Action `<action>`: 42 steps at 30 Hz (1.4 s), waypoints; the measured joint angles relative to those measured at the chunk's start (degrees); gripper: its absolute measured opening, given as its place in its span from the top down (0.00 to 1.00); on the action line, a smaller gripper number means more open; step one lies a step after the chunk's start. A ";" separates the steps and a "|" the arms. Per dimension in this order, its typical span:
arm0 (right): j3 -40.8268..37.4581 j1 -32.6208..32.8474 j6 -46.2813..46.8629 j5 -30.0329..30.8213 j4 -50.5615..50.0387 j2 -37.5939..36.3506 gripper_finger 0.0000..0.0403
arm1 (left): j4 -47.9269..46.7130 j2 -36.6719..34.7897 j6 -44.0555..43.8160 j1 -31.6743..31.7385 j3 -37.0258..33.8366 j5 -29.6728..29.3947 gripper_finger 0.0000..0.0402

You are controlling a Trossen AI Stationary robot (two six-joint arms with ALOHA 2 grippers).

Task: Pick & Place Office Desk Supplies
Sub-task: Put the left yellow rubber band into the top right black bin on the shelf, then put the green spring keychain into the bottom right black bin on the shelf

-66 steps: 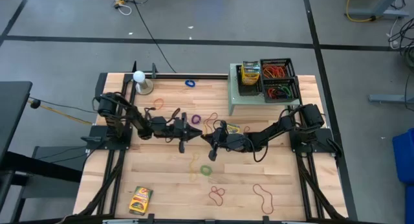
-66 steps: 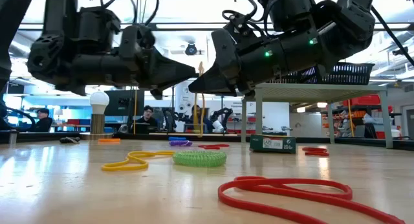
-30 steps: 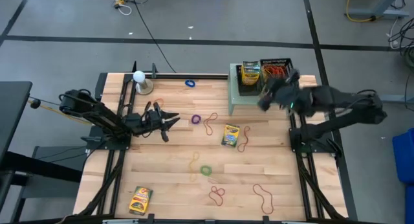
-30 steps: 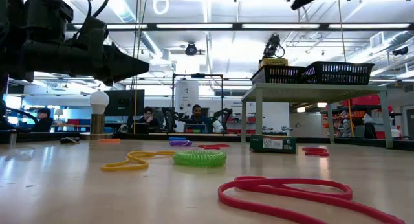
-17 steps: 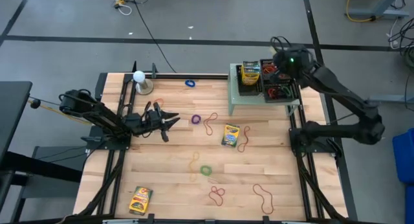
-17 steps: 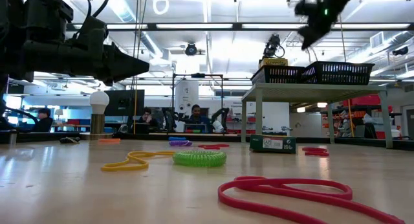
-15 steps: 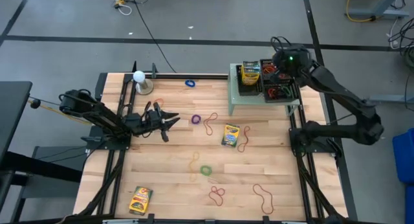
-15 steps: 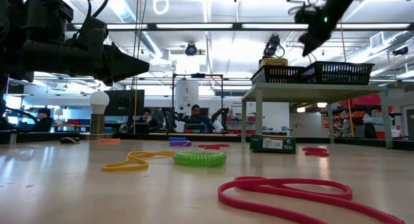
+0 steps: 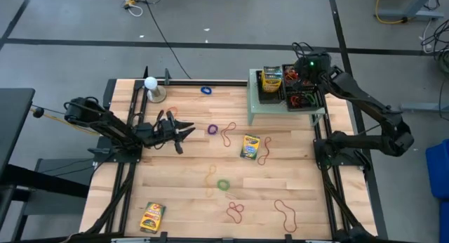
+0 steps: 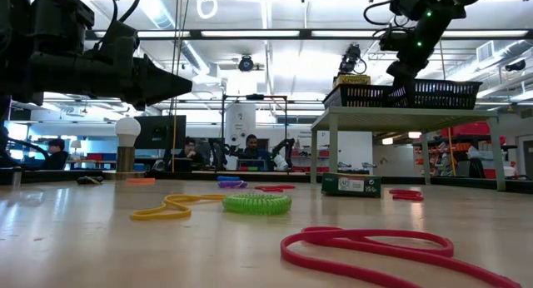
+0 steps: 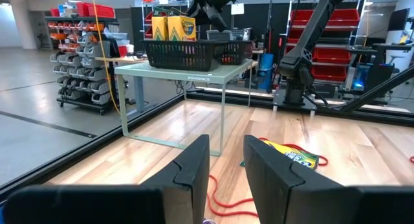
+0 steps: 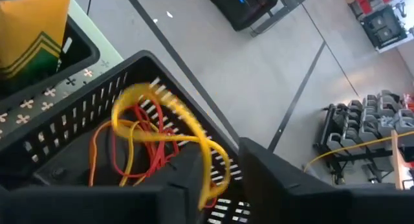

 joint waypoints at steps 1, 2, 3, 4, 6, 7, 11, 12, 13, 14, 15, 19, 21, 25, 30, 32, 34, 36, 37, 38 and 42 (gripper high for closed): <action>0.00 0.00 0.47 0.02 0.09 0.00 0.69 | 0.00 0.00 0.00 0.00 0.00 0.00 0.74; 0.00 0.00 1.18 0.02 0.14 0.00 0.66 | 0.00 0.00 0.00 0.00 0.00 -0.02 0.74; 0.00 0.00 2.12 0.02 0.17 0.00 0.64 | 0.00 0.00 0.00 0.00 0.00 0.00 0.74; 0.00 0.00 3.30 0.06 0.18 0.00 0.61 | 0.00 0.00 0.00 0.00 0.00 0.00 0.74; 0.00 0.00 6.08 0.51 0.17 0.00 0.57 | 0.00 0.00 0.00 0.00 0.00 0.00 0.74; 0.09 0.00 8.24 0.65 -0.15 0.00 0.55 | 0.00 0.00 0.00 0.00 0.00 0.00 0.74; 1.27 -1.07 19.04 0.69 -1.97 0.02 0.47 | 0.00 0.00 0.00 0.00 0.00 0.00 0.74; 1.63 -1.54 21.92 0.63 -2.61 0.02 0.45 | 0.00 0.00 0.00 0.00 0.00 0.00 0.74; 2.03 -2.10 24.65 0.56 -3.41 0.02 0.42 | 0.00 0.00 0.00 0.00 0.00 0.00 0.74; 2.47 -2.73 26.90 0.11 -4.31 0.02 0.40 | 0.00 0.00 0.00 0.00 0.00 0.00 0.74; 2.88 -3.19 28.83 -1.12 -4.77 0.02 0.38 | 0.00 0.00 0.00 0.00 0.00 0.00 0.74; 4.32 -5.19 38.17 -6.75 -5.45 0.00 0.32 | 0.03 0.02 0.00 0.00 0.00 0.00 0.74; 4.43 -6.07 43.09 -9.02 -5.51 0.02 0.31 | 0.02 0.02 0.00 0.01 -0.01 0.00 0.74; 4.59 -6.80 44.95 -8.83 -5.26 0.70 0.31 | 0.02 0.02 0.00 0.00 0.00 0.00 0.74; 4.59 -5.72 38.45 -5.25 -3.34 1.40 0.31 | 0.01 0.02 0.00 0.00 -0.01 0.00 0.74; 4.83 -4.81 37.90 -3.66 -3.77 1.37 0.34 | 0.02 0.02 0.00 0.01 -0.01 0.00 0.74; 5.46 -3.62 37.06 -2.38 -3.94 0.87 0.41 | 0.01 0.02 0.00 0.02 -0.02 0.00 0.74; 6.01 -1.10 35.61 -1.01 -3.86 -0.38 0.52 | 0.00 0.02 0.00 0.00 -0.02 0.00 0.74; 6.10 0.72 35.35 -0.52 -3.69 -1.01 0.58 | 0.02 0.02 0.00 0.00 0.00 0.00 0.74; 6.10 2.64 35.33 -0.26 -3.87 -1.69 0.65 | 0.01 0.02 0.00 0.01 -0.01 0.00 0.74; 6.10 11.60 36.14 0.05 -6.59 -4.69 0.92 | 0.02 0.02 0.00 0.00 -0.02 0.00 0.74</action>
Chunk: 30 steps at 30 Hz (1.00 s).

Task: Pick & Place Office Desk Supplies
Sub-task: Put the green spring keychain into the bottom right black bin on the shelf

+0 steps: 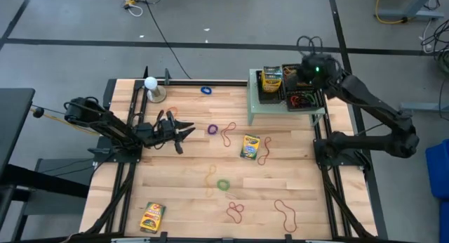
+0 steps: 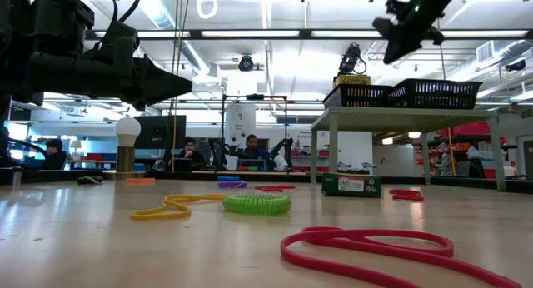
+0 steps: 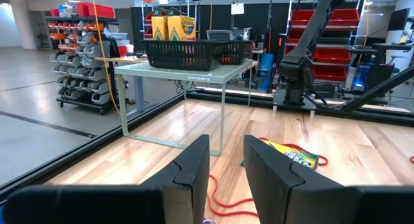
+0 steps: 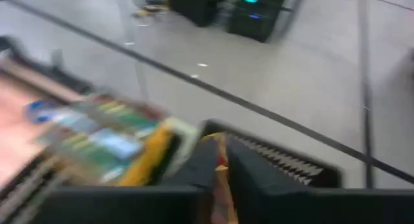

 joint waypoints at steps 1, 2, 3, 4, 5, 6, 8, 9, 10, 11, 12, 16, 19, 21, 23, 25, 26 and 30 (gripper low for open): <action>0.00 2.58 0.67 0.09 -1.15 -0.45 0.96 | 0.00 0.00 0.00 0.00 0.00 0.00 0.74; -0.15 5.16 1.24 0.18 -2.20 -0.77 0.97 | -0.02 0.00 0.00 0.00 0.00 0.00 0.74; -0.32 8.04 1.88 0.17 -3.29 -1.06 0.97 | 0.00 0.00 0.00 0.00 0.01 0.00 0.74; -0.33 10.87 3.10 0.21 -4.82 -1.31 0.96 | -0.01 0.00 0.00 0.00 0.00 0.00 0.74; -0.33 13.73 4.96 0.53 -6.45 -1.48 0.95 | -0.02 0.00 0.00 0.01 0.00 0.00 0.74; -0.32 16.62 7.33 1.23 -8.00 -1.54 0.95 | 0.00 0.00 0.00 0.00 0.00 0.00 0.74; -0.33 22.93 12.76 3.62 -11.98 -1.47 0.95 | -0.01 0.00 0.00 0.01 0.01 0.00 0.74; -0.35 26.07 15.25 5.10 -13.64 -1.36 0.97 | -0.01 0.00 0.00 0.01 0.01 0.00 0.74; -0.35 29.47 17.44 6.62 -14.66 -1.19 0.98 | -0.02 0.00 0.00 0.00 0.00 0.00 0.74; -0.35 32.65 19.55 7.96 -15.24 -0.98 0.99 | 0.00 0.00 0.00 0.00 0.00 0.00 0.74; -0.37 35.83 21.31 9.31 -15.51 -0.87 0.99 | -0.02 0.00 0.00 0.02 0.00 0.00 0.74; -0.39 46.03 28.04 14.42 -14.99 -0.53 0.98 | 0.01 0.00 0.00 0.00 0.00 0.00 0.74; -0.39 51.50 32.41 15.64 -15.19 1.37 0.99 | -0.02 0.00 0.00 0.00 0.00 0.00 0.74; -0.39 54.11 34.88 15.61 -15.30 3.24 0.99 | 0.00 0.00 0.00 0.00 0.00 0.00 0.74; -0.39 56.10 36.94 15.49 -15.27 5.48 0.99 | -0.07 0.00 0.00 0.02 0.00 0.00 0.74; -0.39 57.72 38.48 14.84 -15.18 7.96 0.99 | -0.06 0.00 0.00 0.02 0.00 -0.01 0.74; -0.39 58.35 39.29 14.56 -15.10 9.19 0.98 | -0.07 0.00 0.00 0.01 0.00 0.00 0.74; -0.39 59.97 41.29 14.31 -13.32 13.92 0.98 | -0.04 0.00 0.00 0.00 0.00 0.00 0.74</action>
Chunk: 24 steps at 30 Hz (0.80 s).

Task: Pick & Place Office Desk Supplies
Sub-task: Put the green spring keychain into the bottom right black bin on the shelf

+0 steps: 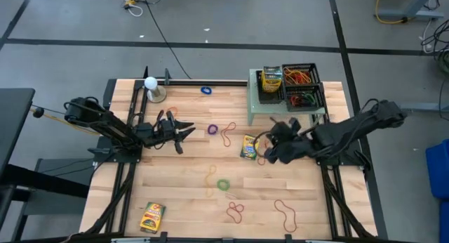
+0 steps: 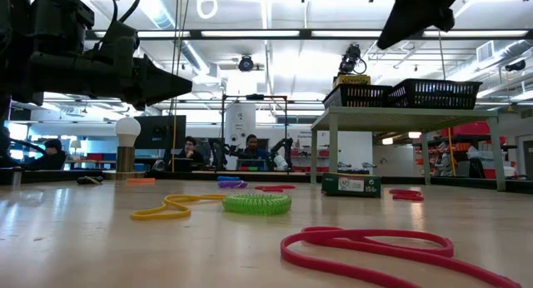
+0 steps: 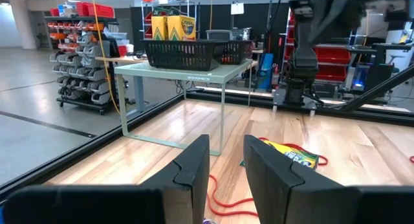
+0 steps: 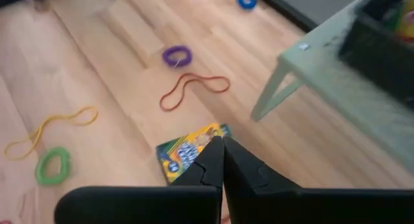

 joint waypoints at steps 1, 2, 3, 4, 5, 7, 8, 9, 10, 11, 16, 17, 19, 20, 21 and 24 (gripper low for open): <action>0.00 0.17 -0.04 -0.06 0.77 1.01 0.98 | 0.06 0.00 0.00 0.02 0.00 0.00 0.74; 0.00 0.26 -0.13 -0.05 1.85 1.90 0.98 | 0.02 0.00 0.00 0.02 0.00 0.00 0.74; 0.00 0.25 -0.61 -0.11 2.79 2.60 0.98 | 0.00 0.00 0.00 0.00 0.00 0.00 0.74; 0.00 0.25 -1.10 -0.46 3.75 3.16 0.98 | 0.04 0.00 0.00 0.02 0.00 0.00 0.74; 0.00 0.25 -1.57 -1.10 4.96 3.55 0.98 | 0.00 0.00 0.00 0.01 0.00 0.00 0.74; 0.00 0.25 -2.76 -1.79 7.38 4.30 0.98 | 0.01 0.00 0.00 0.01 0.00 0.00 0.74; 0.00 0.23 -3.77 -2.22 8.81 4.70 0.98 | 0.01 0.00 0.00 0.01 0.00 0.00 0.74; 0.00 0.23 -4.86 -2.54 10.49 5.41 0.98 | 0.00 0.00 0.00 0.02 0.00 0.00 0.74; 0.00 0.10 -6.62 -2.85 12.80 6.27 0.98 | -0.03 0.00 0.00 0.02 0.00 0.00 0.74; 0.00 -0.10 -8.91 -3.48 15.02 7.25 0.98 | -0.03 0.00 0.00 0.01 0.00 0.00 0.74; 0.00 -1.84 -21.78 -11.83 28.49 13.11 0.98 | 0.00 -0.02 0.00 0.02 0.00 -0.02 0.74; 0.00 -2.04 -23.36 -13.89 31.25 14.48 0.98 | -0.12 -0.02 0.00 0.01 0.00 -0.01 0.74; 0.00 -2.07 -25.43 -17.41 35.89 17.46 0.98 | 0.02 -0.02 -0.01 0.01 0.00 -0.01 0.74; 0.00 -1.81 -26.00 -19.15 37.44 19.09 0.98 | -0.05 -0.02 0.00 0.02 0.00 -0.02 0.74; 0.00 -1.50 -26.23 -20.51 38.88 20.82 0.98 | -0.06 -0.02 0.00 0.00 0.00 0.00 0.74; 0.00 -0.47 -24.69 -22.44 41.20 25.88 0.98 | -0.11 -0.02 0.00 0.00 0.00 0.00 0.74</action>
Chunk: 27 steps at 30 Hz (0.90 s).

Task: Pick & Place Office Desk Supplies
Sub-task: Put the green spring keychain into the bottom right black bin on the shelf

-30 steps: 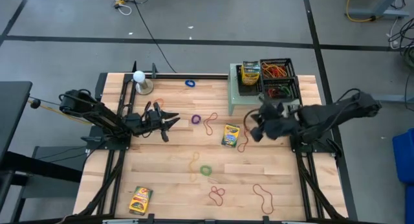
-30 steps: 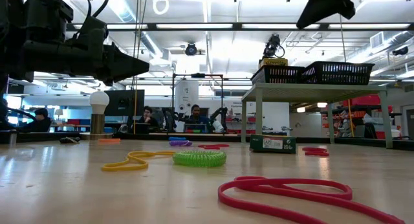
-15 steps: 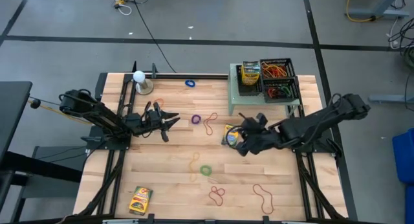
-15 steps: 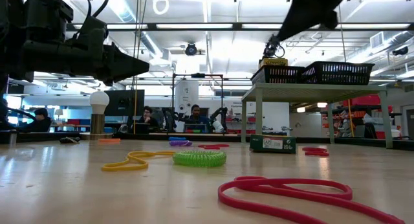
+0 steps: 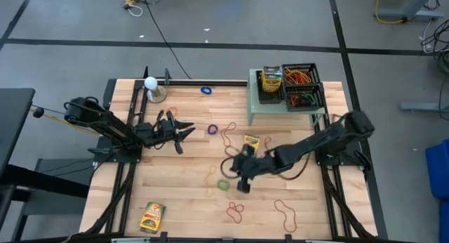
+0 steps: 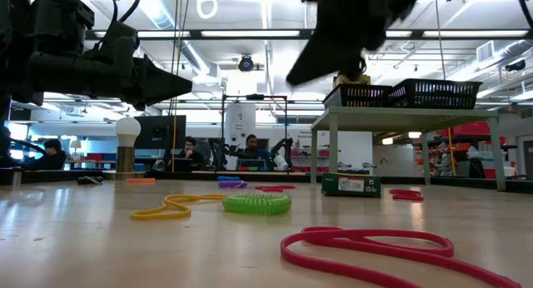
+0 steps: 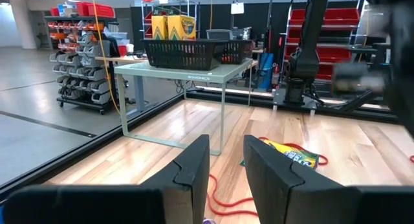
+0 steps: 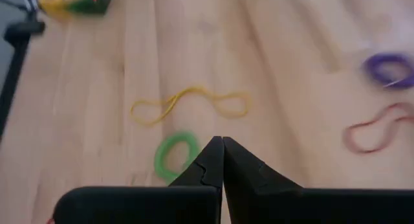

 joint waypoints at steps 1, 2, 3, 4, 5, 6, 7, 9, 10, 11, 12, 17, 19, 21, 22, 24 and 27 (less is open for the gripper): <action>0.00 0.38 0.78 -0.14 0.64 1.63 0.97 | 0.03 0.00 0.00 0.00 0.00 0.00 0.74; 0.00 0.71 1.23 -0.13 1.10 3.20 0.96 | 0.07 0.00 0.00 0.02 0.00 0.00 0.74; 0.07 1.10 1.50 -0.17 1.45 4.71 0.94 | -0.03 0.00 0.00 0.02 0.00 0.00 0.74; 0.17 1.42 1.50 -0.28 1.73 6.22 0.92 | 0.02 0.00 0.00 0.01 0.00 0.00 0.74; 0.53 1.62 1.19 -0.75 2.00 7.59 0.89 | 0.17 0.00 0.00 0.00 0.00 0.00 0.74; 0.98 1.72 0.82 -1.18 2.30 8.73 0.85 | 0.13 0.00 0.00 0.02 0.00 -0.01 0.74; 1.73 1.75 0.72 -1.31 2.30 9.92 0.82 | 0.07 0.00 0.00 0.00 0.00 0.00 0.74; 3.67 1.75 0.40 -2.21 2.08 11.85 0.74 | 0.11 0.00 0.00 0.02 0.00 -0.01 0.74; 4.71 1.75 -0.13 -2.90 1.17 12.75 0.71 | 0.11 0.00 0.00 0.00 0.00 0.00 0.74; 5.99 1.75 -0.76 -3.31 0.31 13.60 0.67 | 0.07 0.00 0.00 0.00 0.00 0.00 0.74; 7.24 1.69 -1.70 -3.76 -0.75 14.29 0.64 | -0.04 0.00 0.00 0.02 0.00 -0.02 0.74; 13.47 0.57 -5.54 -4.08 -8.28 15.64 0.54 | -0.08 0.00 0.00 0.00 0.00 0.00 0.74; 14.32 -0.24 -5.85 -4.24 -8.72 15.64 0.52 | -0.36 0.00 0.00 0.00 0.00 0.00 0.74; 14.34 -1.21 -5.58 -6.59 -9.29 15.65 0.51 | -0.35 0.00 0.00 0.02 0.00 -0.01 0.74; 14.32 -1.74 -5.41 -7.40 -9.94 15.70 0.51 | -0.37 0.00 0.00 0.00 0.00 0.00 0.74; 14.32 -2.37 -5.44 -7.64 -11.20 15.71 0.51 | -0.37 0.00 0.00 0.02 0.00 0.00 0.74; 14.29 -3.05 -5.59 -7.13 -13.13 15.71 0.51 | -0.37 0.00 0.00 0.02 0.00 0.00 0.74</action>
